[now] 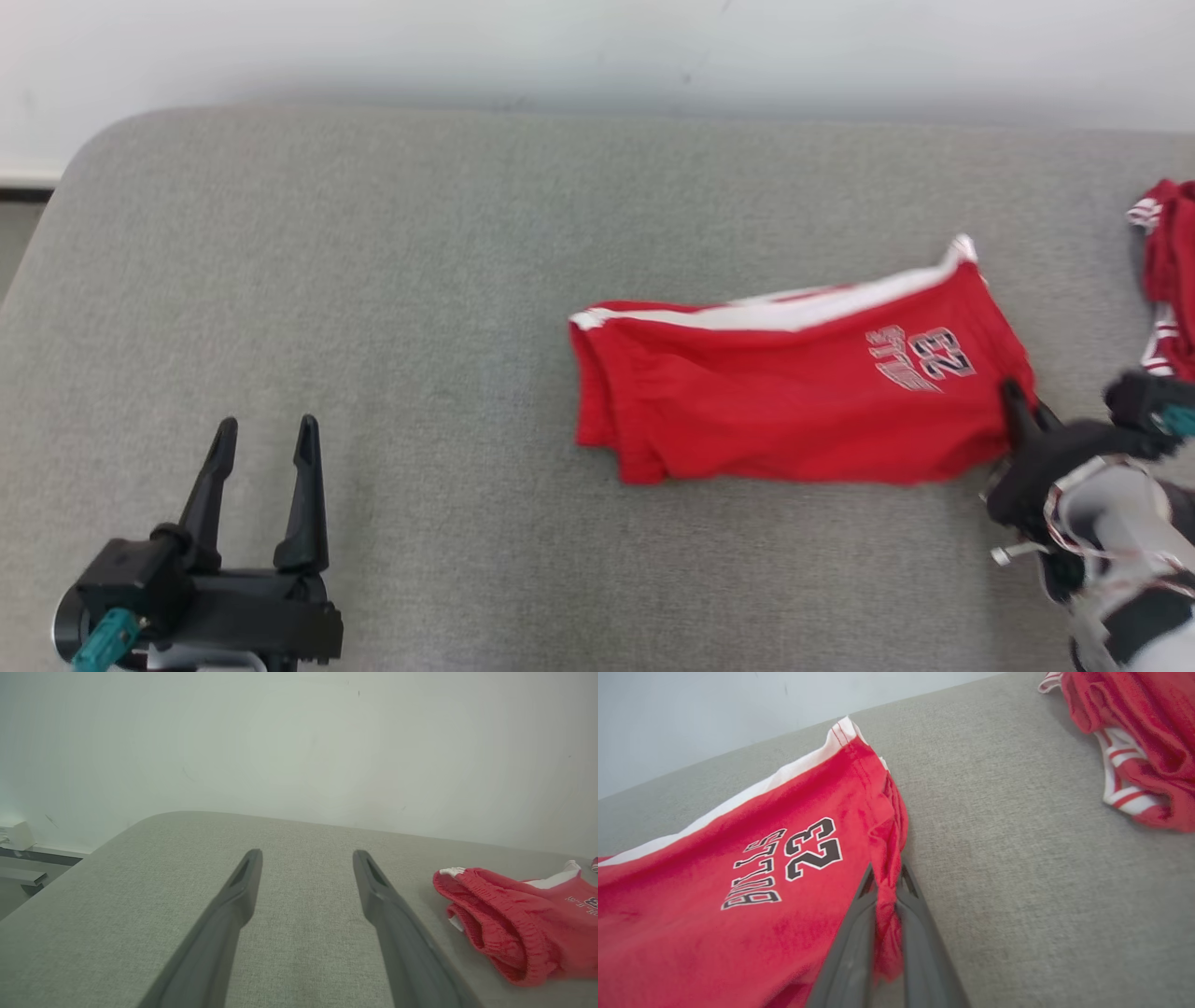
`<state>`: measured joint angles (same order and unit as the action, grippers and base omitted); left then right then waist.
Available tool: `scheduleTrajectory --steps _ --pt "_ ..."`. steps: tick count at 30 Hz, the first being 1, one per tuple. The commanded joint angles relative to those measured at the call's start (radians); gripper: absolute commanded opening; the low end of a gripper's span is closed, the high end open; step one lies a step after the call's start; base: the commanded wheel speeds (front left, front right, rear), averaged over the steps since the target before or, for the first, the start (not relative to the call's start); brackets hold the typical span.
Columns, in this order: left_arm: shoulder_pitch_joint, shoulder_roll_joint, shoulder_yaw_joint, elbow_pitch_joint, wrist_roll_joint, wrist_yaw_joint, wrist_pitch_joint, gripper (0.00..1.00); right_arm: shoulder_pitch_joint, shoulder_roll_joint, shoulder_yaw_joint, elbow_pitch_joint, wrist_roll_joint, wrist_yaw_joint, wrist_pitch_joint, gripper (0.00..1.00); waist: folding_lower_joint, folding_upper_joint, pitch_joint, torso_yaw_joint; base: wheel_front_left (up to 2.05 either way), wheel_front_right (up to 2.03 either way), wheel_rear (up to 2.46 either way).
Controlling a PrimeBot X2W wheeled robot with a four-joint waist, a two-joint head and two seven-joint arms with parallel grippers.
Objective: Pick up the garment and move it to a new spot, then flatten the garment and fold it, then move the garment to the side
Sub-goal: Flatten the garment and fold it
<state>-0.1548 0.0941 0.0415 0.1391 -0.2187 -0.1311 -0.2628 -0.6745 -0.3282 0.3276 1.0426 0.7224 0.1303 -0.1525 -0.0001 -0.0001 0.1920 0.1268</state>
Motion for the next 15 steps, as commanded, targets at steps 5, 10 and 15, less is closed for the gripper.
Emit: scheduleTrajectory --steps 5,10,15 --pt "0.047 0.006 -0.004 0.000 0.017 0.002 -0.002 1.00 0.108 -0.077 -0.017 -0.029 0.072 0.000 -0.017 0.00 0.0001 0.0001 -0.072 -0.056 0.00 0.00 0.00" --pt "0.066 0.007 -0.010 -0.002 0.020 0.002 -0.002 1.00 0.145 -0.106 -0.035 -0.033 0.098 0.000 -0.031 0.00 0.0001 0.0001 -0.089 -0.063 0.00 0.00 0.00" --pt "0.076 0.005 -0.016 0.003 0.021 0.002 -0.002 1.00 0.139 -0.095 -0.028 -0.043 0.100 0.000 -0.030 0.00 0.0001 0.0001 -0.098 -0.064 0.00 0.00 0.00"
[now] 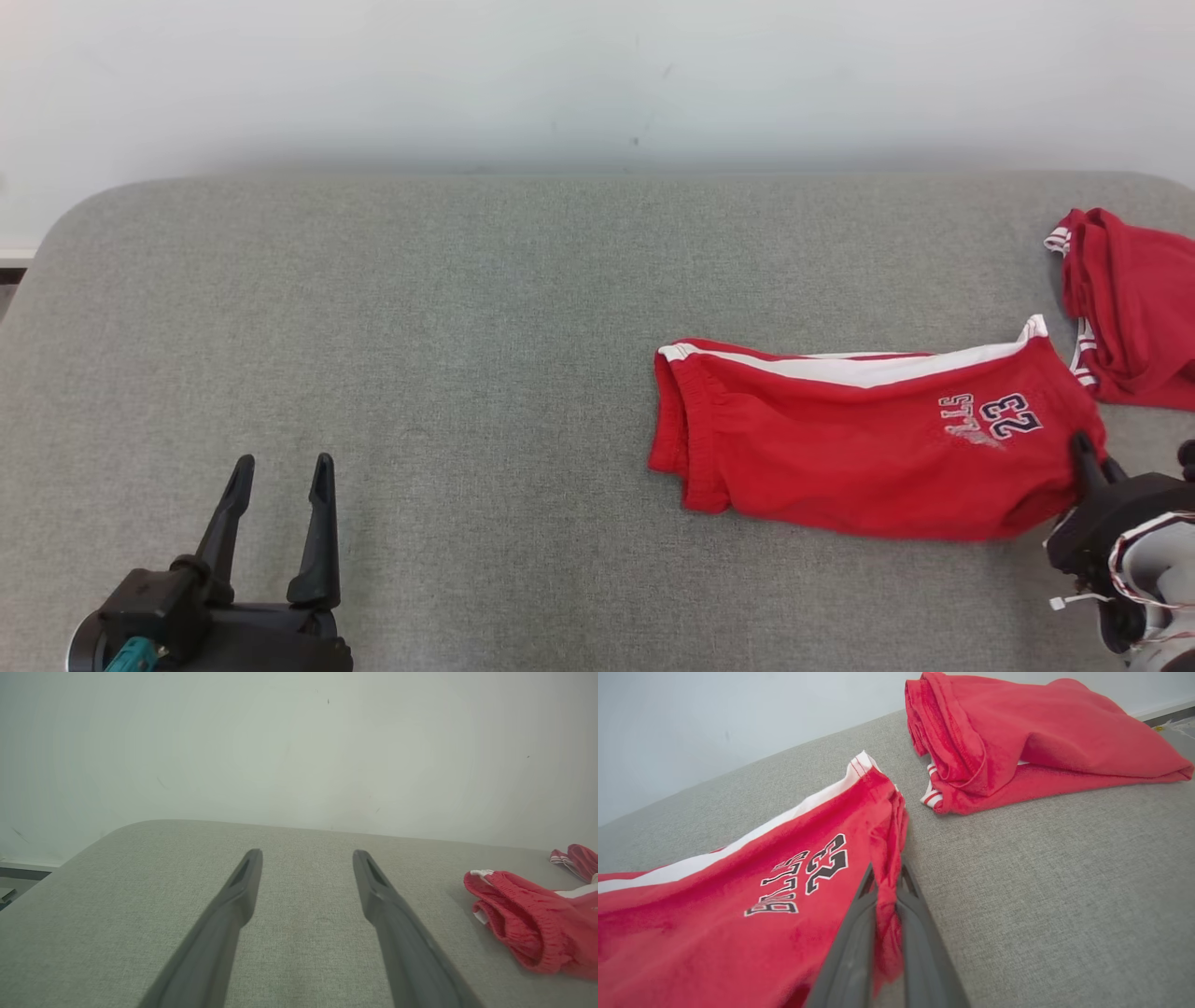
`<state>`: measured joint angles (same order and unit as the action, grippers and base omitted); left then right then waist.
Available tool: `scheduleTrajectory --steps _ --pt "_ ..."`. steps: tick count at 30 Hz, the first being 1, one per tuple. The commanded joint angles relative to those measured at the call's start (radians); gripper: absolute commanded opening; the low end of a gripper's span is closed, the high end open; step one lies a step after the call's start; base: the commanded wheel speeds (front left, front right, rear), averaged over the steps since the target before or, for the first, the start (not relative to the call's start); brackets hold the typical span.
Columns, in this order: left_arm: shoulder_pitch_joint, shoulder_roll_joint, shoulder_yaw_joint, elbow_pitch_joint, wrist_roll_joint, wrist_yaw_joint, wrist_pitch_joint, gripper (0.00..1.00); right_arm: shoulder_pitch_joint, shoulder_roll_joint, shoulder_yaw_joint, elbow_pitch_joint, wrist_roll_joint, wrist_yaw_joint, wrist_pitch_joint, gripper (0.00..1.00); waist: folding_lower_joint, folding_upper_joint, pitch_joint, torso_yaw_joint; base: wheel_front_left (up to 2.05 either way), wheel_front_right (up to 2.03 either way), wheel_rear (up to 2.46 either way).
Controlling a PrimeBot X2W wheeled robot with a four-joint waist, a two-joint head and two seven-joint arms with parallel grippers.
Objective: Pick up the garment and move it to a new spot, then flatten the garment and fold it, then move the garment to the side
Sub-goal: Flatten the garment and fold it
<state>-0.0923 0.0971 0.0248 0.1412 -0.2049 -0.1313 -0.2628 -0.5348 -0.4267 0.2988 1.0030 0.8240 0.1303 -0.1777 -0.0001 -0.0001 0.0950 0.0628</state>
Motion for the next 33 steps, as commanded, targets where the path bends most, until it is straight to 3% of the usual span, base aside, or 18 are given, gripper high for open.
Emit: scheduleTrajectory --steps 1,8,24,33 --pt "0.015 0.000 -0.001 0.001 0.009 0.002 -0.002 1.00 -0.006 0.008 0.003 -0.005 -0.003 0.000 -0.007 0.00 0.0001 0.0001 -0.003 0.001 0.00 0.00 0.00" --pt "0.021 -0.003 -0.001 0.011 0.010 0.002 -0.002 1.00 -0.031 0.039 0.025 -0.055 -0.003 0.000 -0.020 0.00 0.0001 0.0001 -0.026 0.003 0.00 0.00 0.00" --pt "0.026 -0.016 0.004 0.008 -0.003 0.002 -0.002 1.00 -0.016 0.146 0.182 -0.321 -0.035 0.000 -0.010 0.00 0.0001 0.0001 -0.045 0.039 0.00 0.00 0.00" --pt "0.008 -0.026 -0.002 0.016 -0.010 0.002 -0.002 1.00 0.032 0.244 0.231 -0.321 -0.083 0.000 -0.018 0.00 0.0001 0.0001 -0.025 0.094 0.00 0.00 0.00"
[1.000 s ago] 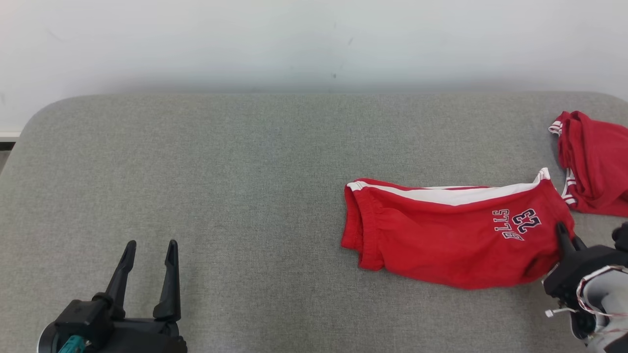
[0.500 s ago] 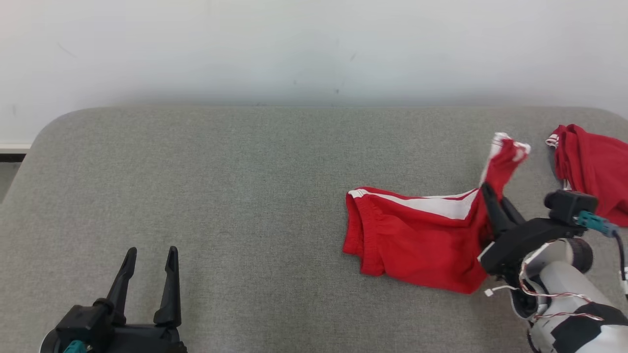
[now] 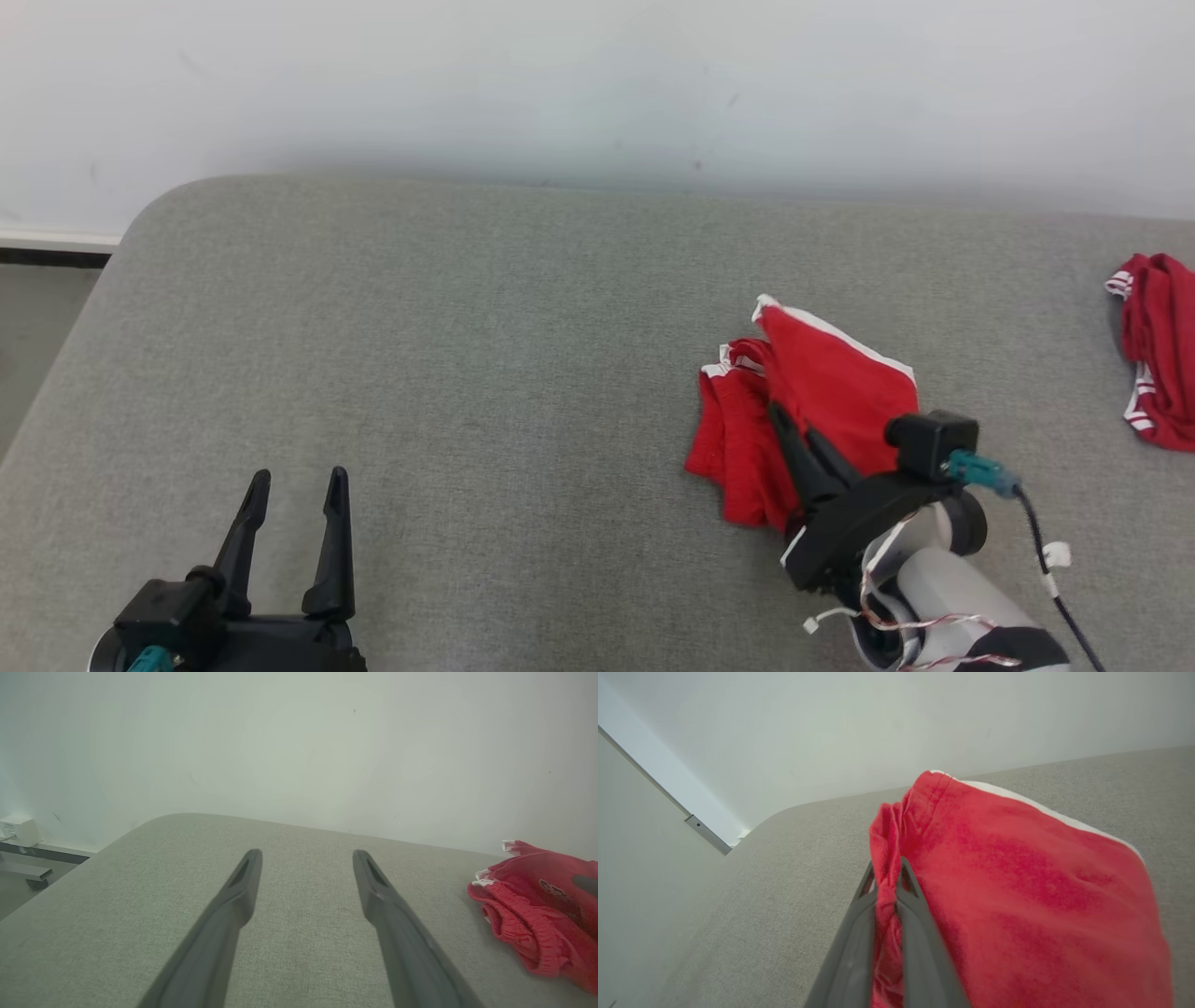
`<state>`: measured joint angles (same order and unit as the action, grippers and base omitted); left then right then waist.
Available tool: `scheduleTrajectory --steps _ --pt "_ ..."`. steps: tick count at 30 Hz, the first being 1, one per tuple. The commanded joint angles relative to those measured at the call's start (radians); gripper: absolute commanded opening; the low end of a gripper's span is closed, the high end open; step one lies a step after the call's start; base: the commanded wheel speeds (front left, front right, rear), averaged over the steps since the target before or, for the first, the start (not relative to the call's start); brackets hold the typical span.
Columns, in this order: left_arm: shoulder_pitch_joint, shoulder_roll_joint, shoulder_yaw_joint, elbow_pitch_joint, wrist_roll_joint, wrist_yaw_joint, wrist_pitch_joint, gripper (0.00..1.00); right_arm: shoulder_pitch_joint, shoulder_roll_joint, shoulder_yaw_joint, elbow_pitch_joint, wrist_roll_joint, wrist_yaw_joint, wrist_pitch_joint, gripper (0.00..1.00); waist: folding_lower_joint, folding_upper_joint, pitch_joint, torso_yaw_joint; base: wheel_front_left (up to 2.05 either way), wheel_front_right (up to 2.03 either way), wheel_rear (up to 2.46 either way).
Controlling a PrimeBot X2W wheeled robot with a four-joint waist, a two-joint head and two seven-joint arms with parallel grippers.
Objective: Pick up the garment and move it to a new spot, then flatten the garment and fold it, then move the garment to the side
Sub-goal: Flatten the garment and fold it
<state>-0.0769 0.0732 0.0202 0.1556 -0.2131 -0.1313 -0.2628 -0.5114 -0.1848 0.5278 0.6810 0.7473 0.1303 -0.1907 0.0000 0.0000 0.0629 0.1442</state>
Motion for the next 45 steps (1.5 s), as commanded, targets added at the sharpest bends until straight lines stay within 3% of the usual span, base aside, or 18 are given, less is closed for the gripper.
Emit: scheduleTrajectory --steps 1,13,14,15,16,20,30,31,33,45 --pt "-0.009 -0.003 0.002 0.001 -0.002 0.002 -0.002 1.00 0.012 0.011 0.008 0.010 -0.015 0.000 -0.007 0.00 0.0000 0.0000 0.010 0.019 0.00 0.00 0.00" --pt "-0.020 -0.012 -0.004 0.015 -0.009 0.002 -0.002 1.00 0.017 0.097 0.033 0.126 -0.050 0.000 -0.060 0.00 0.0000 0.0000 0.021 0.040 0.00 0.00 0.00" --pt "-0.020 -0.012 -0.004 0.017 -0.008 0.002 -0.002 1.00 0.014 0.100 0.035 0.127 -0.053 0.000 -0.062 0.18 0.0000 0.0000 0.020 0.039 0.00 0.00 0.00" --pt "-0.019 -0.013 -0.003 0.019 -0.008 0.002 -0.002 1.00 0.013 0.101 0.039 0.126 -0.059 0.000 -0.066 0.85 0.0000 0.0000 0.018 0.035 0.00 0.00 0.00" --pt "-0.018 -0.013 -0.001 0.020 -0.007 0.002 -0.002 1.00 0.013 0.099 0.039 0.126 -0.064 0.000 -0.069 1.00 0.0000 0.0000 0.015 0.032 0.00 0.00 0.00" --pt "-0.008 -0.014 0.002 0.020 0.001 0.002 -0.002 1.00 0.015 0.059 -0.005 0.093 -0.082 0.000 -0.074 1.00 0.0000 0.0000 0.002 0.015 0.00 0.00 0.00" --pt "0.005 -0.016 0.009 0.008 0.008 0.002 -0.002 1.00 0.132 -0.051 -0.228 -0.073 -0.174 0.000 -0.075 1.00 0.0000 0.0000 -0.010 -0.011 0.00 0.00 0.00" --pt "0.005 -0.015 0.009 0.007 0.009 0.002 -0.002 1.00 0.140 -0.056 -0.242 -0.076 -0.191 0.000 -0.075 0.95 0.0000 0.0000 -0.009 -0.013 0.00 0.00 0.00" --pt "0.002 -0.012 0.003 0.007 0.015 0.002 -0.002 1.00 0.154 -0.057 -0.271 -0.066 -0.209 0.000 -0.075 0.00 0.0000 0.0000 -0.006 -0.012 0.00 0.00 0.00" --pt "-0.028 0.001 -0.030 0.019 0.007 0.002 -0.002 1.00 0.112 0.017 -0.298 0.064 -0.351 0.000 -0.075 0.00 0.0000 0.0000 0.020 0.050 0.00 0.00 0.00"
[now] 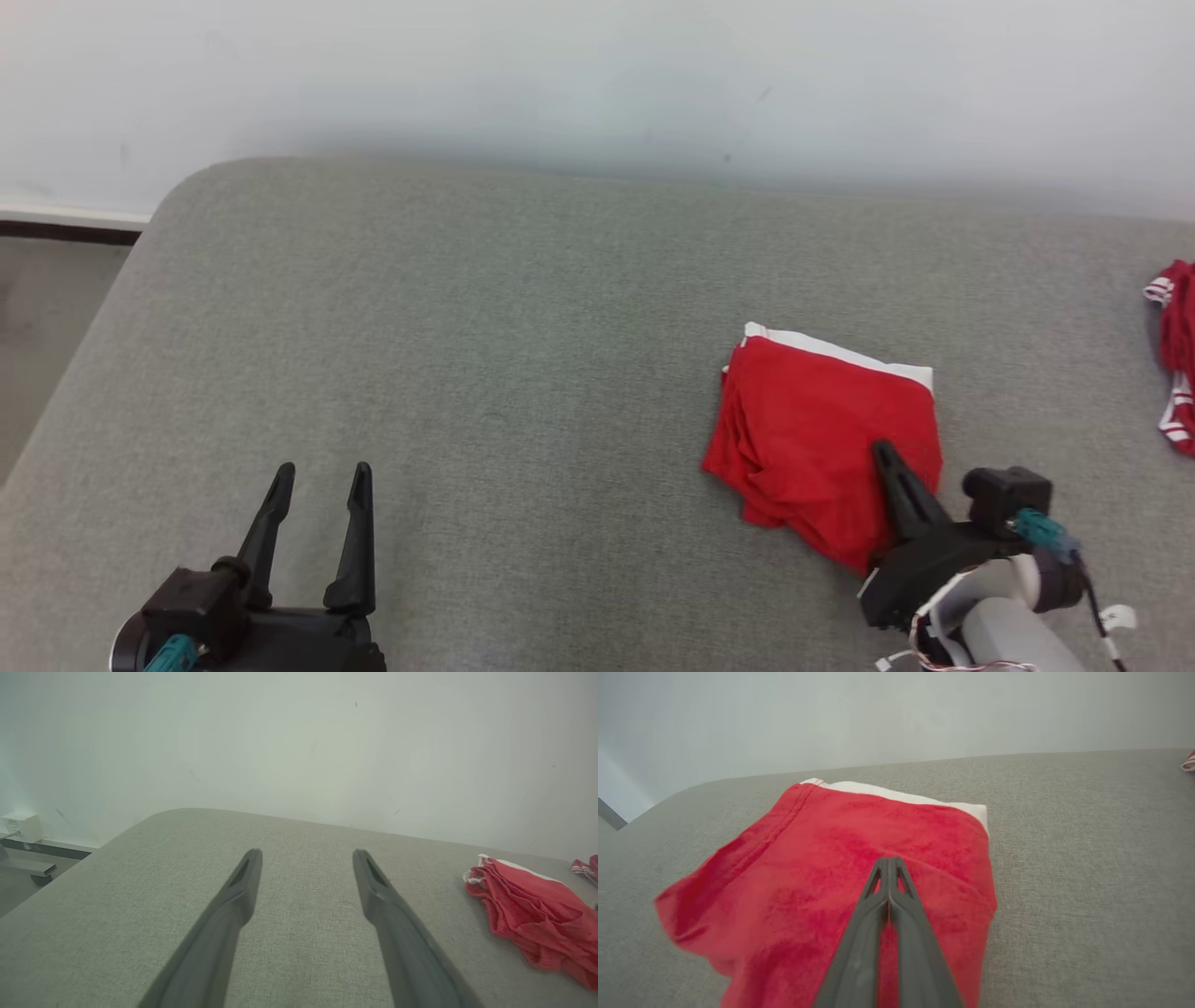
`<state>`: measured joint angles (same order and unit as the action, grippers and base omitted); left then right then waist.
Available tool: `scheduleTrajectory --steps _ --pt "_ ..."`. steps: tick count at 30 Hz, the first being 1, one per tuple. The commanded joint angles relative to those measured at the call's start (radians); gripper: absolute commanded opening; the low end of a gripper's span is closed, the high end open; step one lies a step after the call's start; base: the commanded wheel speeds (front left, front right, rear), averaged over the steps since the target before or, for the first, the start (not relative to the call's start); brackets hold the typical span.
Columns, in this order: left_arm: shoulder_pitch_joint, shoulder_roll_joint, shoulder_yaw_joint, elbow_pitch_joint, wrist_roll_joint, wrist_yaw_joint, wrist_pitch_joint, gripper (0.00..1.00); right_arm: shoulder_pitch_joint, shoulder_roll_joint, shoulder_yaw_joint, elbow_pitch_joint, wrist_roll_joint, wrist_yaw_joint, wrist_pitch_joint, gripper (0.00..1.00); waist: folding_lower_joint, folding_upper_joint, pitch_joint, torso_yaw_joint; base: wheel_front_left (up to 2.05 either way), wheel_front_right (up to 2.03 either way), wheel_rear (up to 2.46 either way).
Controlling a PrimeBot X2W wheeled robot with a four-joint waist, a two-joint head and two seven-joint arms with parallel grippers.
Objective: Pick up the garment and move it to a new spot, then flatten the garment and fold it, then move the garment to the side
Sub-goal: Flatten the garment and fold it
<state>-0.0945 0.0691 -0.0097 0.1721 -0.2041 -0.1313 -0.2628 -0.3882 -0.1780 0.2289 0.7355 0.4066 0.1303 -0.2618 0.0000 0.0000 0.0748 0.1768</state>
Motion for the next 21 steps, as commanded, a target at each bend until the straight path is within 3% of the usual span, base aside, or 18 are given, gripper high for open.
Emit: scheduleTrajectory --steps 1,13,21 --pt "-0.012 0.005 -0.005 0.004 -0.002 0.002 -0.002 1.00 -0.019 0.020 0.001 0.028 -0.018 0.000 -0.004 0.00 0.0000 0.0000 0.011 0.025 0.00 0.00 0.00" --pt "-0.022 0.011 -0.020 0.014 -0.006 0.002 -0.002 1.00 -0.070 0.125 0.084 0.124 -0.073 0.000 -0.002 0.00 0.0000 0.0000 0.021 0.081 0.00 0.00 0.00" --pt "-0.004 0.013 -0.029 0.022 0.002 0.002 -0.002 1.00 -0.057 0.127 0.147 0.055 -0.020 0.000 -0.002 0.00 0.0000 0.0000 -0.002 0.032 0.00 0.00 0.00"
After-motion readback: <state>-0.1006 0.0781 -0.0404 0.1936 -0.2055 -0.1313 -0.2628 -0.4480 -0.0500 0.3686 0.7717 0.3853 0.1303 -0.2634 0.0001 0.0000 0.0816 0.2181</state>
